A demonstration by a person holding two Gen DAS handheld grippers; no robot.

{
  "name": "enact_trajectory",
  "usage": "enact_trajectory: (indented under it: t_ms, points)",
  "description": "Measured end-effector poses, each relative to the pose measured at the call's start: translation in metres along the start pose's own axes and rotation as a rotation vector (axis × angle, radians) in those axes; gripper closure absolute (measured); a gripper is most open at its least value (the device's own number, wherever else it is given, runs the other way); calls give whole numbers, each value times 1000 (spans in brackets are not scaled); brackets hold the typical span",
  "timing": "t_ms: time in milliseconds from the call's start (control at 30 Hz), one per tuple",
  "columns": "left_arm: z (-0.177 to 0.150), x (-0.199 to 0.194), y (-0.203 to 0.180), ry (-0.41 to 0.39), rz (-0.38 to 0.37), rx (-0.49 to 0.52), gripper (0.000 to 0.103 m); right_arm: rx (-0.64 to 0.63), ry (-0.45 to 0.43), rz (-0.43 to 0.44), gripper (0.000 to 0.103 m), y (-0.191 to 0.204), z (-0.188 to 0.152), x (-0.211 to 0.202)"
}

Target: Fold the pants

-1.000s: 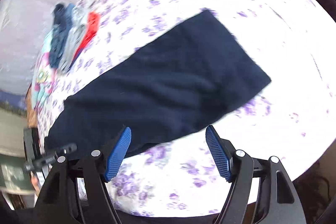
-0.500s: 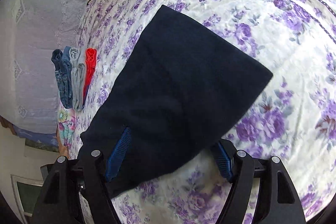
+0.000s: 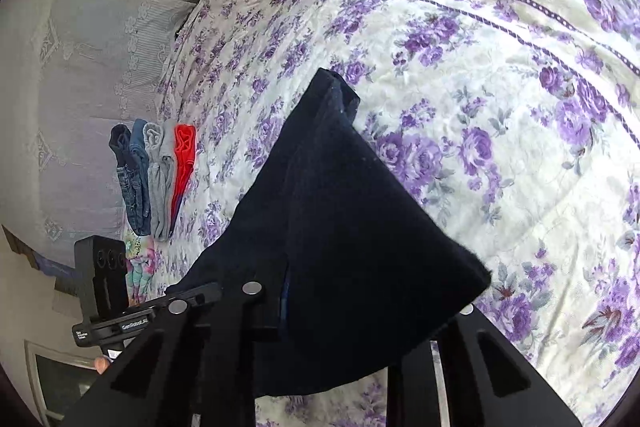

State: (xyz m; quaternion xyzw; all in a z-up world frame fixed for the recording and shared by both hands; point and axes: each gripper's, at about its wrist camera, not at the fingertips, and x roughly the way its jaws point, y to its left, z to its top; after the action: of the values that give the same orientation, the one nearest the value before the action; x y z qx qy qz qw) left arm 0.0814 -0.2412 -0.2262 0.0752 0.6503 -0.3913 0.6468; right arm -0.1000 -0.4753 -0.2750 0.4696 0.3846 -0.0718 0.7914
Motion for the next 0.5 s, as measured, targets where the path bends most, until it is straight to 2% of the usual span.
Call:
enact_trajectory:
  t_ms: [100,200,300,400,467,500]
  points:
    - [10,23,4,31,46,-15,78,-35,25,-68,80,5,3,6]
    - [7,23,6,8,7,-36,65,-2,56,-109,80,-6,5,19]
    - [-9,14,-4,7,24,-7,65,53,69,-86,80,-15,7,22]
    - [-40,8,-12,21,-46,-4,65,30,77,-99,80,-12,8,22]
    - [-54,20,-16,29,-29,-15,68,28,78,-104,80,-11,7,23]
    - [-58,24,-17,7,-8,-20,73,29,77,-109,80,-11,6,24]
